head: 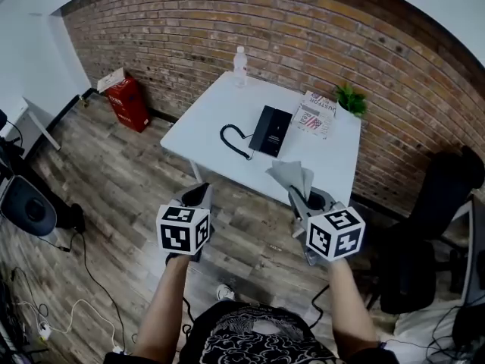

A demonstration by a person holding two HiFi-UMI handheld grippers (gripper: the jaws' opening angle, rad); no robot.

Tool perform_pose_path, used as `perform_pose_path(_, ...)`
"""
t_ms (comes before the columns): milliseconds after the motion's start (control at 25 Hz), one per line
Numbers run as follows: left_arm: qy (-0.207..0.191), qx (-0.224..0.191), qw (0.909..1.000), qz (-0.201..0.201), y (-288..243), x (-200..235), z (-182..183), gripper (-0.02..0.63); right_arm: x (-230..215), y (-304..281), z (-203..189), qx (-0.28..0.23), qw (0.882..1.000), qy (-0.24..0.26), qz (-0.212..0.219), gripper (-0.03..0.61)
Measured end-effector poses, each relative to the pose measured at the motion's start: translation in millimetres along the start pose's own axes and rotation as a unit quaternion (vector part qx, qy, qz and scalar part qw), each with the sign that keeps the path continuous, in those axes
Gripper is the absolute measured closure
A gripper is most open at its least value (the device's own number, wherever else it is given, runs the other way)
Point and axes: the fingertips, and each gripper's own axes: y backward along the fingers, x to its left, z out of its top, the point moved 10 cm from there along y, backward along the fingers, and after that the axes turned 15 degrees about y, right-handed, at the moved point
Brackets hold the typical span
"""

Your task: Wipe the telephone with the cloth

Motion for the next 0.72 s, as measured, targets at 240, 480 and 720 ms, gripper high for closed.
perform_pose_path(240, -0.002, 0.009, 0.9998, -0.019, -10, 42, 15, 0.607, 18, -34, 12, 0.012, 1.000, -0.004, -0.024, 0.568)
perform_pose_path(480, -0.009, 0.016, 0.9992, -0.036, -21, 70, 27, 0.607, 25, -55, 19, 0.017, 0.999, -0.002, -0.048, 0.568)
perform_pose_path(720, -0.023, 0.026, 0.9982, -0.048, -31, 86, 34, 0.607, 26, -71, 24, 0.011, 0.998, -0.014, -0.064, 0.568)
